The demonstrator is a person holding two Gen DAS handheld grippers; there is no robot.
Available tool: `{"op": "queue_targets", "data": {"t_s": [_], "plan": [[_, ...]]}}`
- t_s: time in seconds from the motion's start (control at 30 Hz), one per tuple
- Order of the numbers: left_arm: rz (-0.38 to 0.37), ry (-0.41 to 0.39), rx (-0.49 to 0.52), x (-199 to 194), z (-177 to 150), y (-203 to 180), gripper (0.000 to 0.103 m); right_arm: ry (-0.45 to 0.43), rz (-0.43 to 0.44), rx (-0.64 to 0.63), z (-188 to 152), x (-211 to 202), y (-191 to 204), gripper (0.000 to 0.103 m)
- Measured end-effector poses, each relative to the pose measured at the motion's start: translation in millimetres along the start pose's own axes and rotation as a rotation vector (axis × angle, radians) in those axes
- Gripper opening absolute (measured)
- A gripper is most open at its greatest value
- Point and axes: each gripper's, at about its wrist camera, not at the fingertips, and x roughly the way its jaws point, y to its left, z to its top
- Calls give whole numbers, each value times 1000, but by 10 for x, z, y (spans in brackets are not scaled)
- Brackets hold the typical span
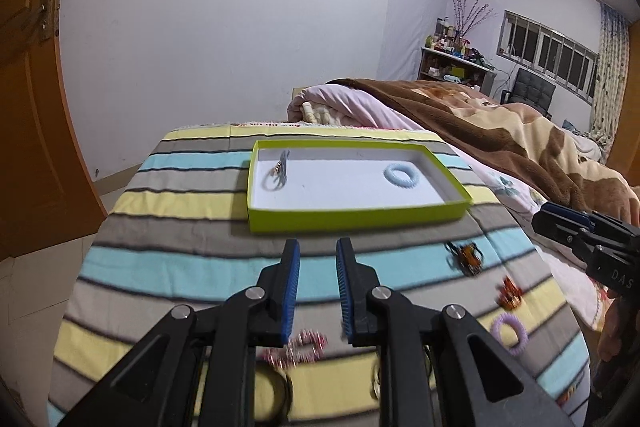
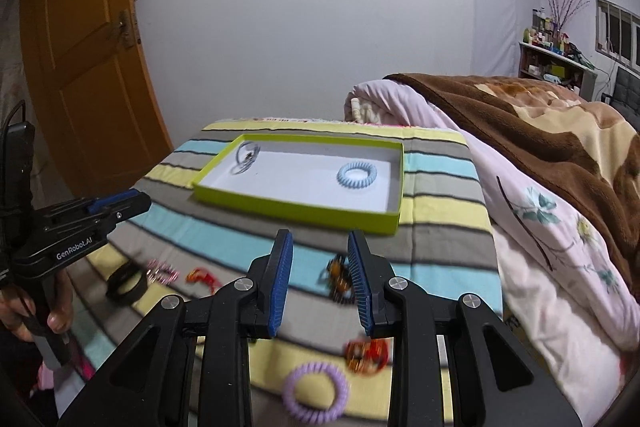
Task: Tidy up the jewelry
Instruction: 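Withdraw both open grippers from the box back toward the remaining jewelry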
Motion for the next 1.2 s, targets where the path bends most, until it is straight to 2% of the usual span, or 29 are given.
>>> {"op": "queue_targets", "data": {"t_s": [0.3,0.6,0.87,1.2], "plan": [[-5,-45,17,-450,-276,-83,20,-20,4,14,-354,-387,108,30],[-1,-55,34,-699,-551,-179,20,-28,5,26,-554,-602,136,30],[-12,-40,40,-753,-704,-222,20,-13,3,55,-682,-628,64,29],[-39,1,66,-558,-786,-305,20,21,4,67,-711,-455,8,29]]}}
